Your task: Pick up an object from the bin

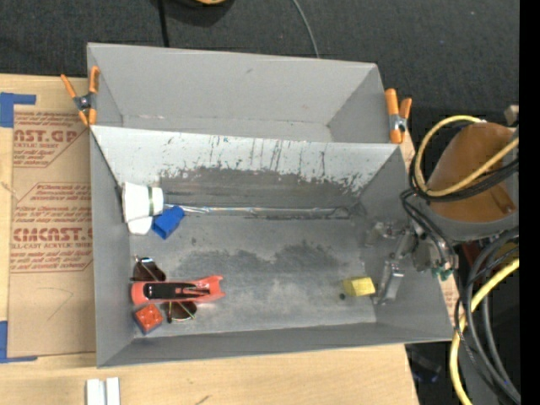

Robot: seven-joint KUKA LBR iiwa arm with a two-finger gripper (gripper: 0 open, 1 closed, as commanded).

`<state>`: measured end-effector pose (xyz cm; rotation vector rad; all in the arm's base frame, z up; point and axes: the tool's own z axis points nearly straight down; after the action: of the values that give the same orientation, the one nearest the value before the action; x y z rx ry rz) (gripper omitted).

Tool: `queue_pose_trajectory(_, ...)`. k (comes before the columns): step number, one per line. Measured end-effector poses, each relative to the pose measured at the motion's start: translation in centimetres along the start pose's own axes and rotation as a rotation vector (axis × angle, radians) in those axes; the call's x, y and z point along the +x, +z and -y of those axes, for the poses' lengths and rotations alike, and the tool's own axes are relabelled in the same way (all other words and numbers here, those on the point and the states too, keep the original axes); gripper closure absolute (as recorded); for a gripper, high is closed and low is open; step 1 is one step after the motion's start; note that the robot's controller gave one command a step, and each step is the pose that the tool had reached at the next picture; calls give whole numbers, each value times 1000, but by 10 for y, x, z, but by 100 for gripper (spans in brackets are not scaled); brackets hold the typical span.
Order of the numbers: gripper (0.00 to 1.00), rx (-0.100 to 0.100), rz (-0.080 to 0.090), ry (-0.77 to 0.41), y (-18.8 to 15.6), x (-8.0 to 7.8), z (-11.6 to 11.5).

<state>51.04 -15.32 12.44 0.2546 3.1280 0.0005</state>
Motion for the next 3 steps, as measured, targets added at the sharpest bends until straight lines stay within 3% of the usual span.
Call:
queue_pose_trajectory(1,0,-1,-5,125,45,10,1)
queue_pose_trajectory(2,100,1,0,87,55,24,7)
queue_pose_trajectory(3,100,0,-1,87,55,24,7)
